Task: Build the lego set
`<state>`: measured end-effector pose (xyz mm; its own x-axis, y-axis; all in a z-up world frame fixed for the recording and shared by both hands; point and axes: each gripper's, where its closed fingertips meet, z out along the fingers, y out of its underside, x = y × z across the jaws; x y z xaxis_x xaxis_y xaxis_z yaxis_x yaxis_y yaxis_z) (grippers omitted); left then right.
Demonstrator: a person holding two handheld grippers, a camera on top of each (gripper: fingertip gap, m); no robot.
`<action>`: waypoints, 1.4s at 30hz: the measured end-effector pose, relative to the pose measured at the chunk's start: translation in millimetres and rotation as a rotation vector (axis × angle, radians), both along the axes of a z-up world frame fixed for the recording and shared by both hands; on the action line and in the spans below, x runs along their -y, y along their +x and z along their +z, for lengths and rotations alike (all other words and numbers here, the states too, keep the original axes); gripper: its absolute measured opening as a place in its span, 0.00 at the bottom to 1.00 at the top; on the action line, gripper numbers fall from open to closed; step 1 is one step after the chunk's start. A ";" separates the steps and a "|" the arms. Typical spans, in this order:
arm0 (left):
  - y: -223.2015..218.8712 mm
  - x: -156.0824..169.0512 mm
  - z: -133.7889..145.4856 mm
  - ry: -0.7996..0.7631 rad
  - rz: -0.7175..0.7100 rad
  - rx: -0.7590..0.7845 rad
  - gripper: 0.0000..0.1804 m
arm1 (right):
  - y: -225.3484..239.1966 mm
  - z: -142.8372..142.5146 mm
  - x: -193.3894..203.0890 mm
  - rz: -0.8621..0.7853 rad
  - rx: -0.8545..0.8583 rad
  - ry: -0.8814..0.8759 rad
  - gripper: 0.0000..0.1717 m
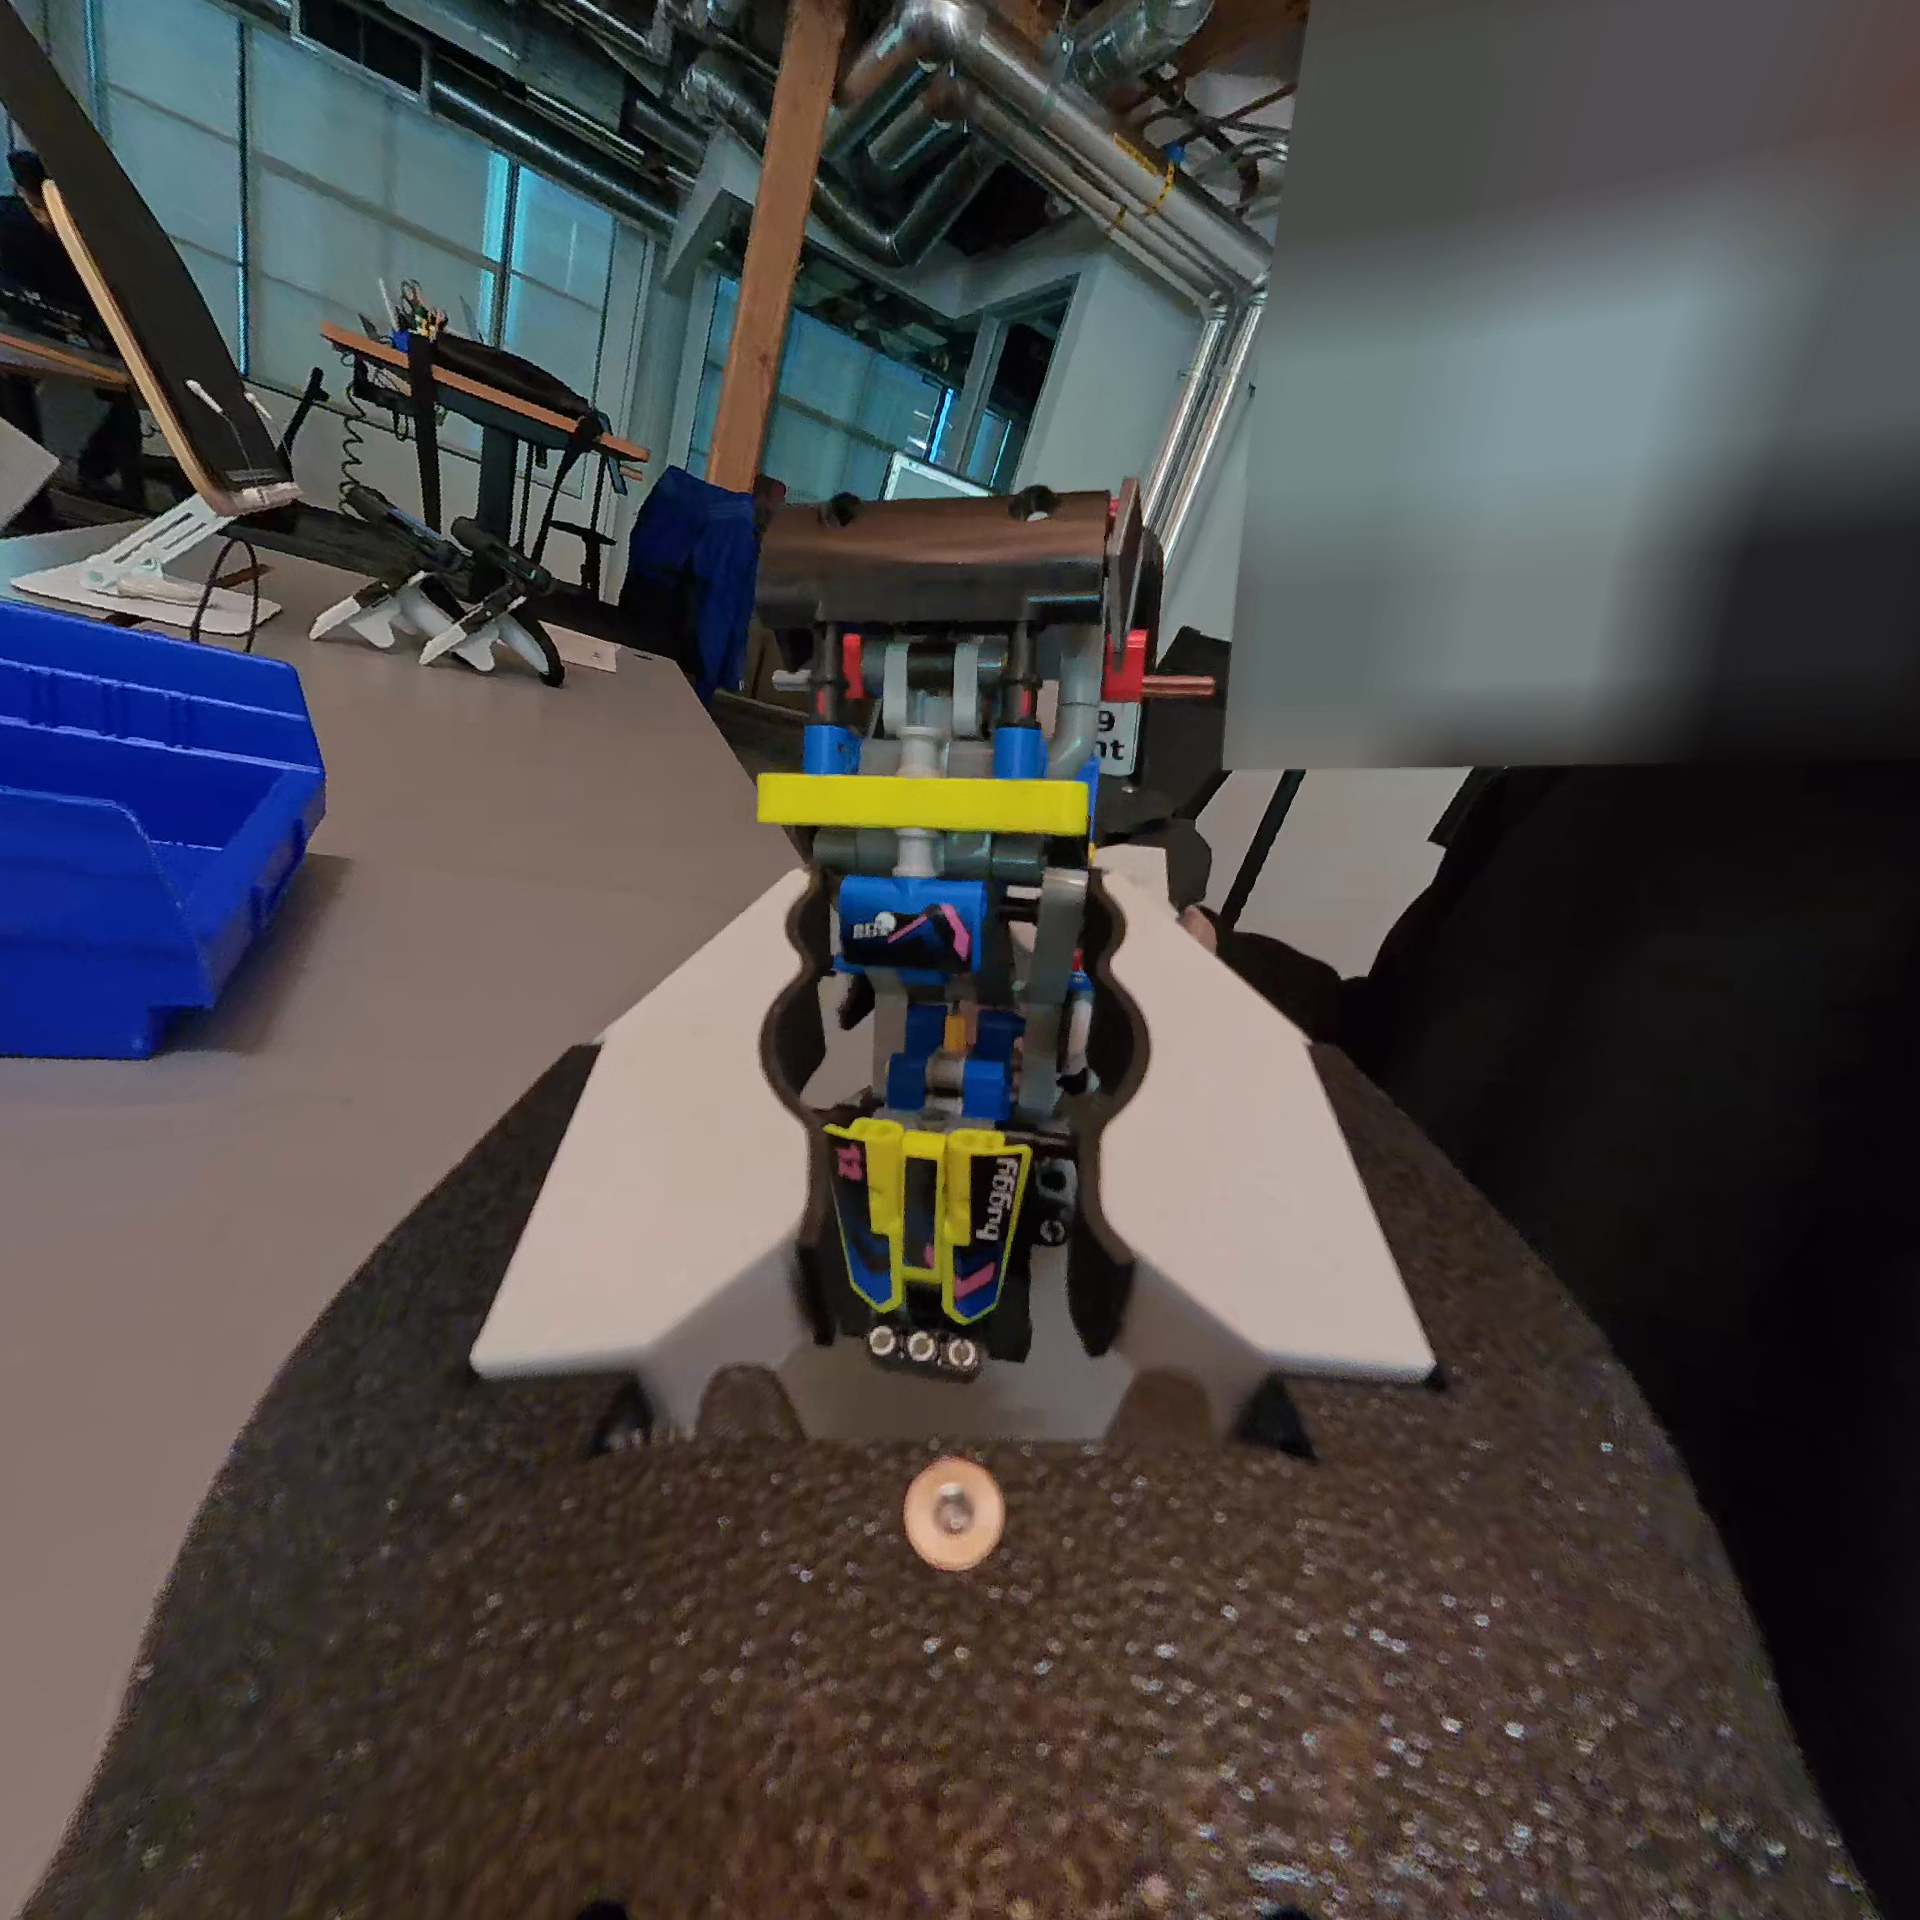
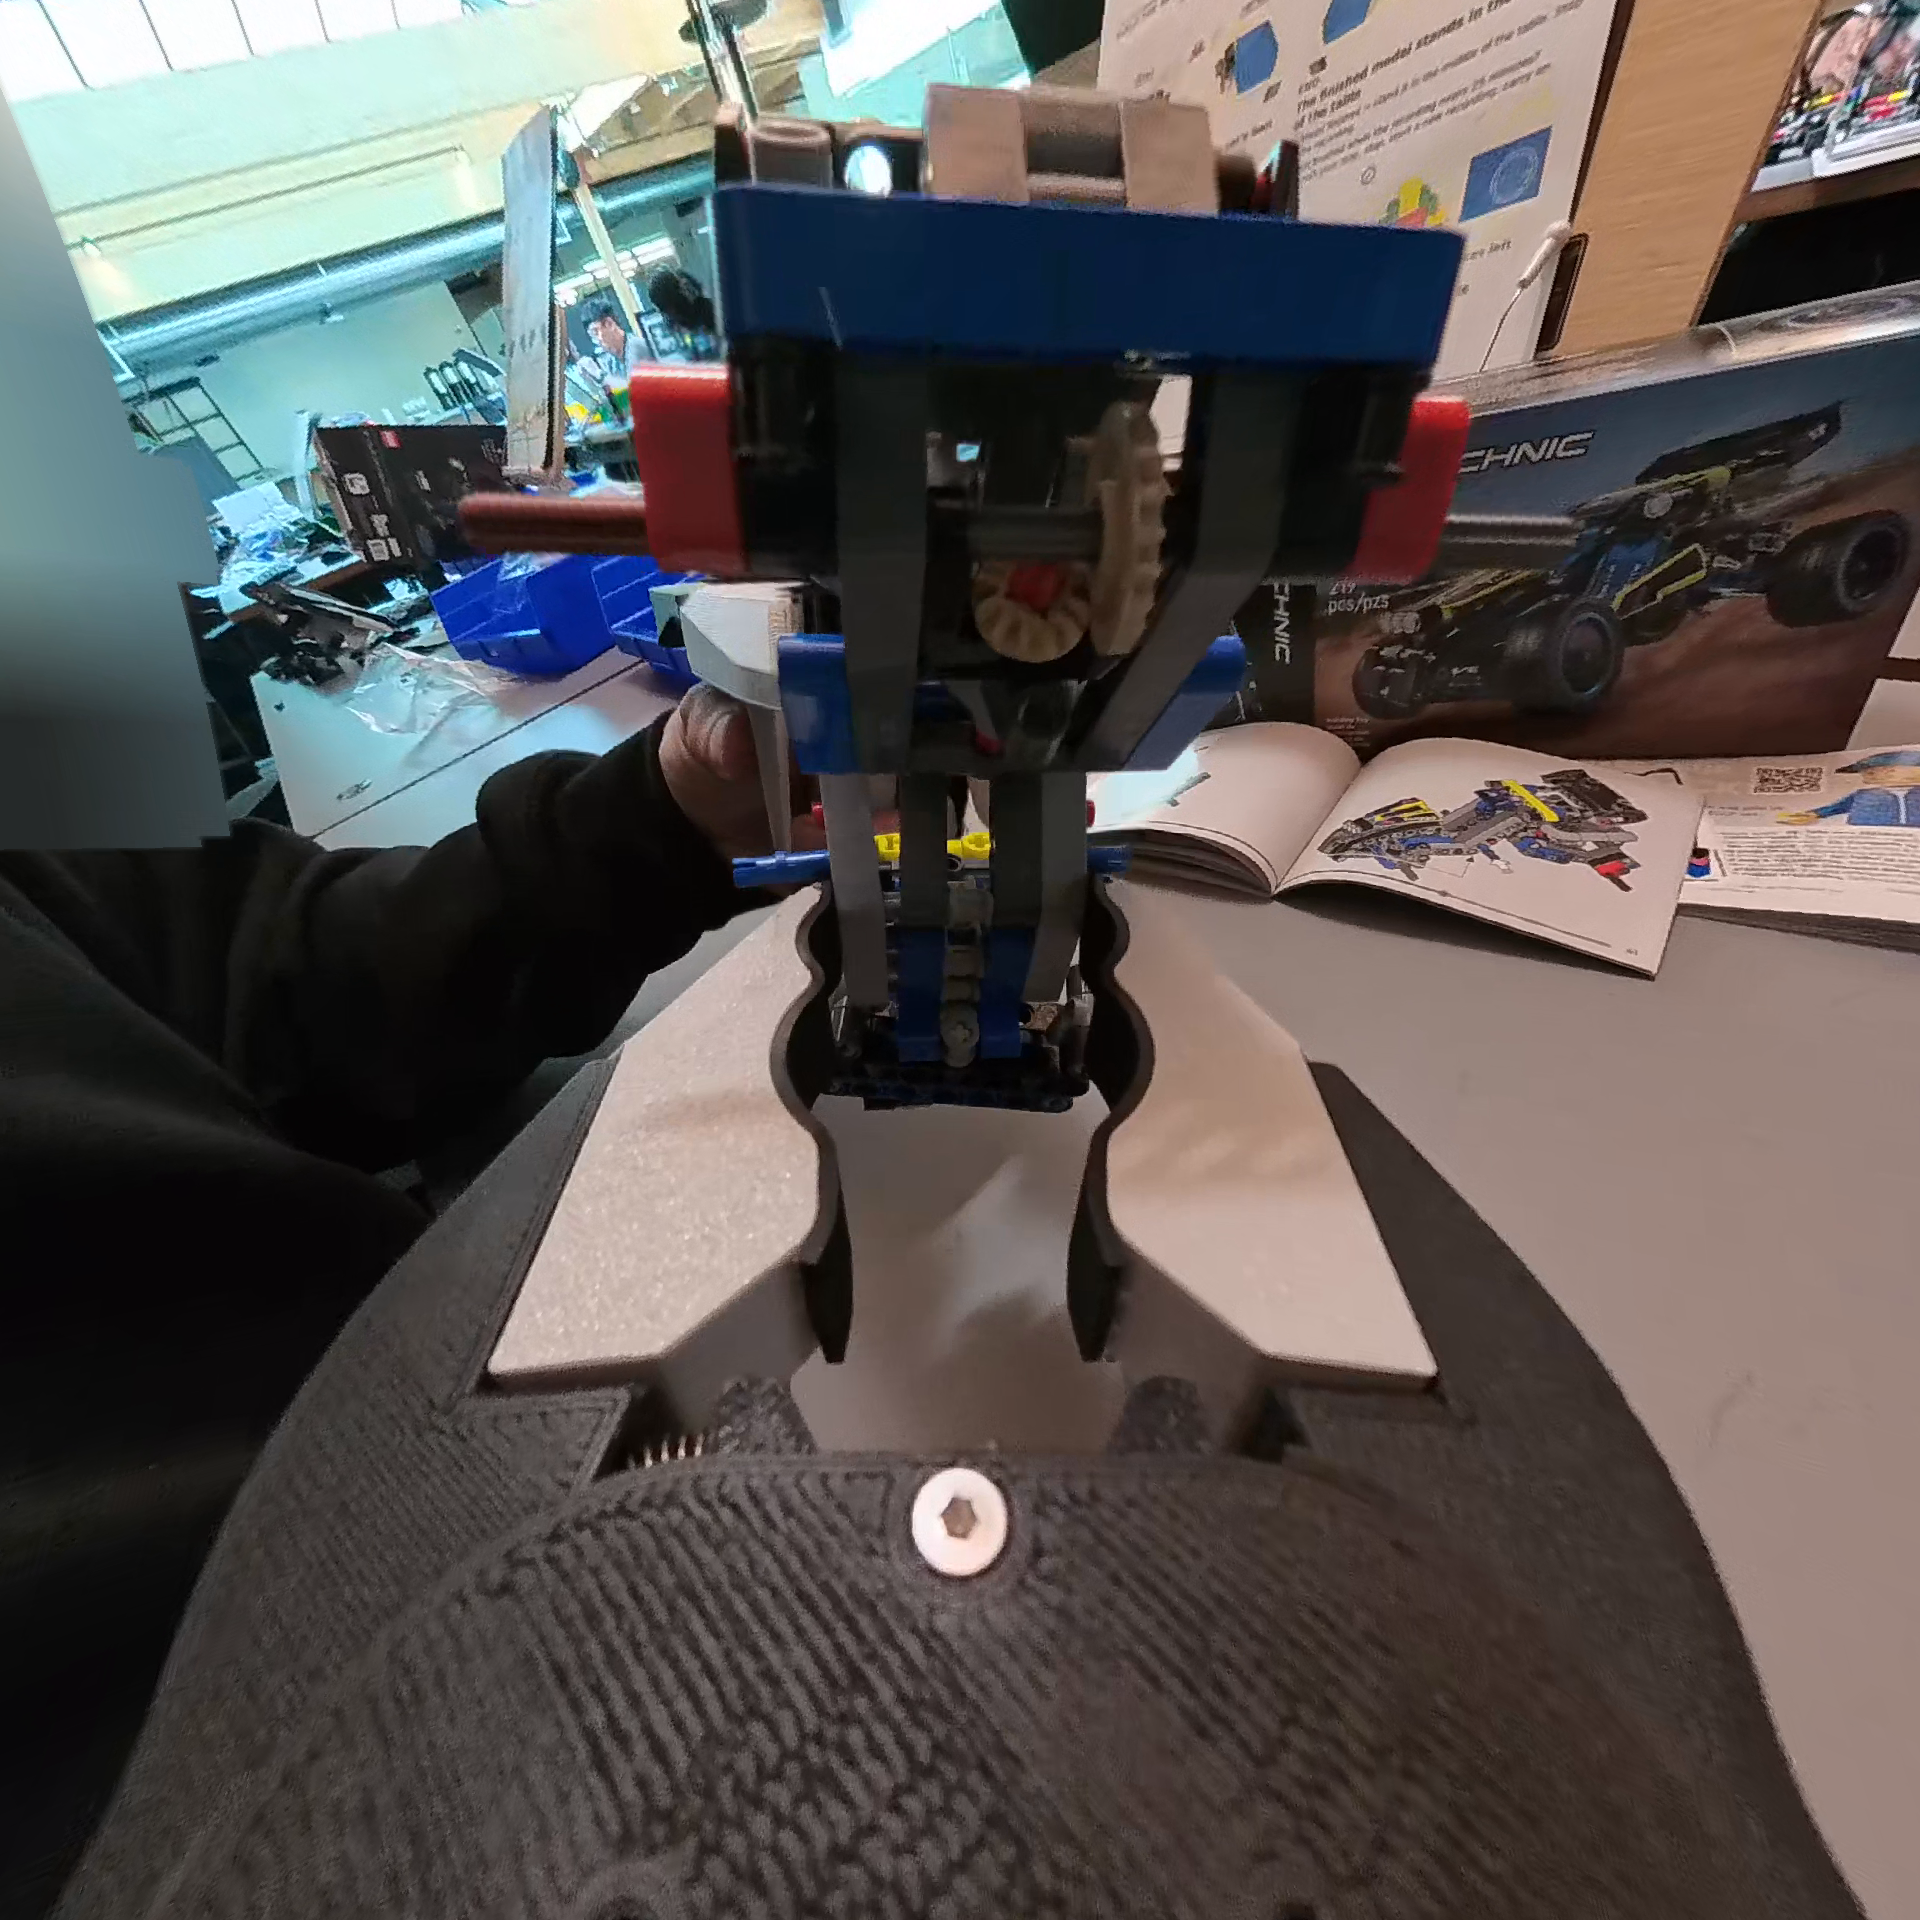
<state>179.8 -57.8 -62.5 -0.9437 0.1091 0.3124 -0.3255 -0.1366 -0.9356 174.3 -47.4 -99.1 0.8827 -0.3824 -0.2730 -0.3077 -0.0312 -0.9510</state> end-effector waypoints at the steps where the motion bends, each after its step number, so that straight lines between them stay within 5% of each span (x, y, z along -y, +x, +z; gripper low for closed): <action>1: -0.3 -0.2 -0.2 0.004 -0.001 0.014 0.25 | -0.4 0.2 -0.3 0.001 -0.001 0.003 0.26; 13: -4.9 1.0 -2.7 -0.017 -0.024 -0.005 0.24 | -3.6 -6.6 -4.8 -0.007 0.053 -0.104 0.26; 27: 7.0 4.9 -6.2 -0.057 -0.010 -0.099 0.25 | 4.1 -8.0 -0.9 -0.043 -0.044 -0.020 0.26; 35: 13.0 2.4 -34.1 0.217 0.157 0.008 0.27 | 12.1 -37.2 15.2 -0.091 -0.194 -0.084 0.26; 39: 17.2 -7.3 -41.9 0.201 0.203 -0.115 0.24 | 10.9 -34.1 10.7 -0.063 -0.232 0.019 0.26; 42: 24.3 -18.3 -40.9 0.157 0.271 -0.193 0.32 | 15.2 -29.5 10.7 -0.067 -0.260 0.117 0.26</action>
<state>204.1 -39.4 -103.4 -0.8536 -0.2001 0.4809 -0.4700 -0.1021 -0.8768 189.5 -58.1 -128.6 0.7513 -0.3898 -0.5325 -0.5391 0.1030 -0.8359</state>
